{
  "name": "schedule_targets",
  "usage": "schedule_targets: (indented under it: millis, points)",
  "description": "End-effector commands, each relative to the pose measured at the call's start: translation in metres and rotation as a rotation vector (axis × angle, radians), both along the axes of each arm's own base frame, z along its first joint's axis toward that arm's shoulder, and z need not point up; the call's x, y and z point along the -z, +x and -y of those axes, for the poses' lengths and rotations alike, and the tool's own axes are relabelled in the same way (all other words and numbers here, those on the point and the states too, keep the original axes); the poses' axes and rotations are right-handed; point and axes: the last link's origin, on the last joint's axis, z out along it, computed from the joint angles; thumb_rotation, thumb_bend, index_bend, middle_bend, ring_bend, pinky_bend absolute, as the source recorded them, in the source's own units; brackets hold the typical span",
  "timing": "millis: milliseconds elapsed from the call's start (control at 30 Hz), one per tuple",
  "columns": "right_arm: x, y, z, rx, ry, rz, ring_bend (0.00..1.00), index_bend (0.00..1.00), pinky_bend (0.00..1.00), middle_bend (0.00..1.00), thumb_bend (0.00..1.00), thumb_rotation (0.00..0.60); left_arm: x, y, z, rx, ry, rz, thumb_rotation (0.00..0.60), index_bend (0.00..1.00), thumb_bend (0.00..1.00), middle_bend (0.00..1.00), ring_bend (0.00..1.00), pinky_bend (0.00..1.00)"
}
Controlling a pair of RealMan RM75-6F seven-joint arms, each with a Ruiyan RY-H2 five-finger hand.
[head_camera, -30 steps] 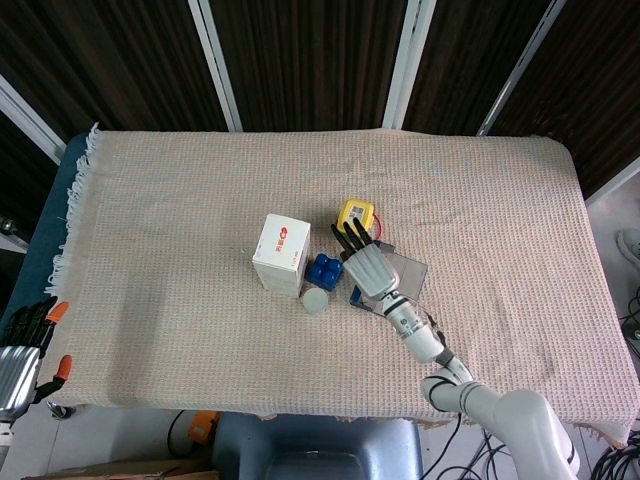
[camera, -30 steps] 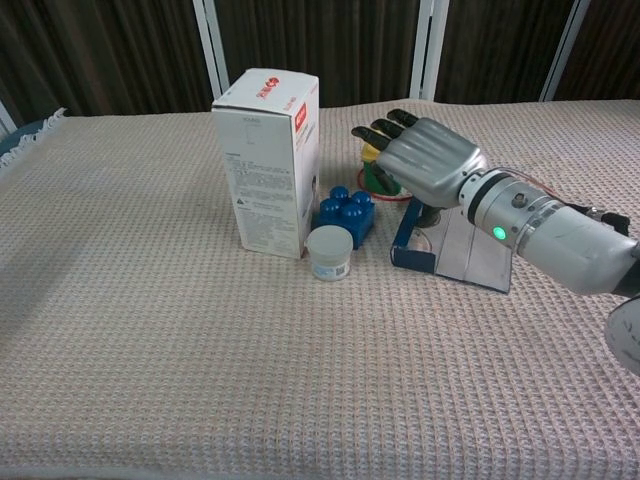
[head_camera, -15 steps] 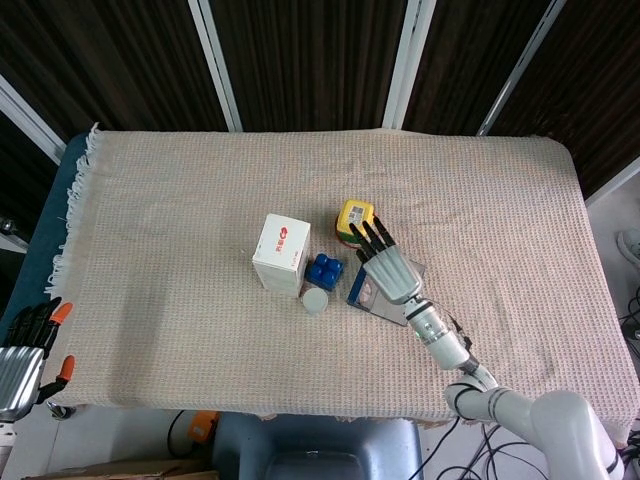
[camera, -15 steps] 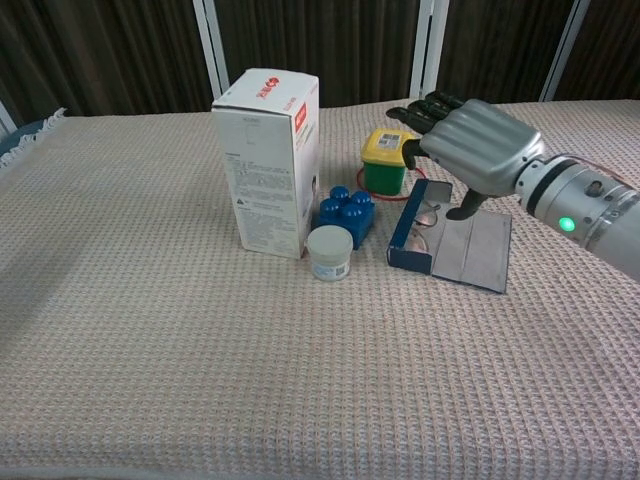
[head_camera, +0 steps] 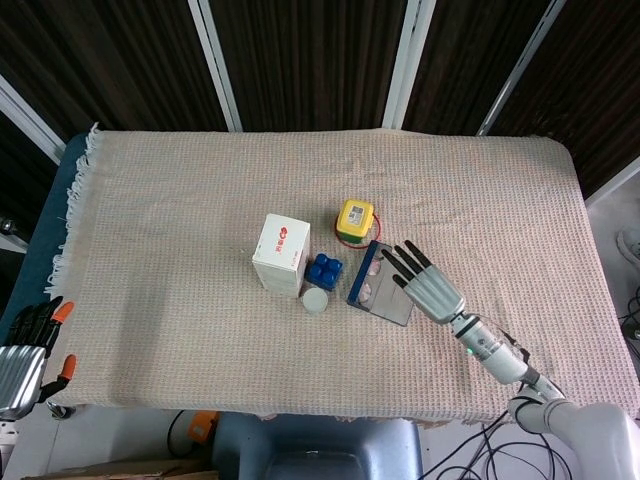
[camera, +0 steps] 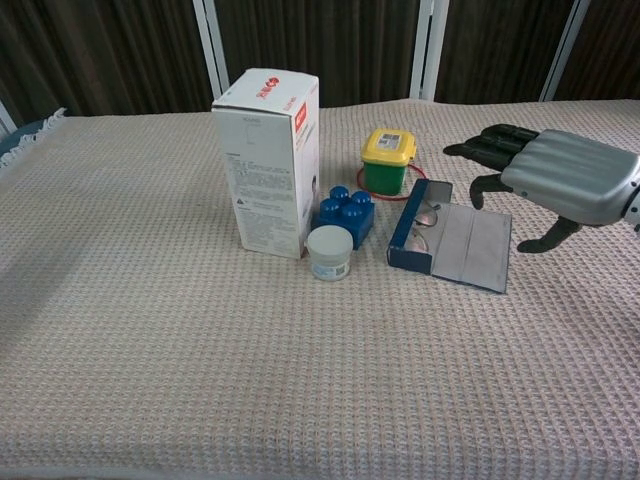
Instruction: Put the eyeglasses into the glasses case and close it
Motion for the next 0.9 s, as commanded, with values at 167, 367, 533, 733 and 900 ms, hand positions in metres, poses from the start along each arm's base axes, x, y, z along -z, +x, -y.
schedule_targets:
  millis: [167, 367, 533, 733, 900]
  points:
    - [0.006, -0.018, 0.003, -0.013, 0.066, -0.033, 0.00, 0.52, 0.00, 0.07, 0.30, 0.600, 0.000, 0.000, -0.001, -0.003, 0.007, -0.001, 0.600, 0.00, 0.45, 0.00, 0.00, 0.03]
    - [0.007, -0.022, 0.008, 0.000, 0.078, -0.040, 0.00, 0.52, 0.00, 0.07, 0.30, 0.600, 0.000, -0.001, -0.001, -0.007, 0.009, -0.002, 0.600, 0.00, 0.45, 0.00, 0.00, 0.03]
    - [0.012, -0.021, 0.012, 0.013, 0.087, -0.041, 0.00, 0.53, 0.00, 0.07, 0.30, 0.600, 0.001, -0.001, -0.001, -0.006, 0.007, -0.006, 0.600, 0.00, 0.45, 0.00, 0.00, 0.03]
    - [0.018, -0.018, 0.014, 0.018, 0.088, -0.040, 0.00, 0.53, 0.00, 0.07, 0.30, 0.600, 0.001, -0.001, -0.001, -0.006, 0.007, -0.007, 0.600, 0.00, 0.45, 0.00, 0.00, 0.03]
    - [0.022, -0.016, 0.016, 0.036, 0.083, -0.031, 0.00, 0.53, 0.00, 0.07, 0.30, 0.600, 0.001, -0.001, -0.001, -0.007, 0.006, -0.010, 0.600, 0.00, 0.45, 0.00, 0.00, 0.03]
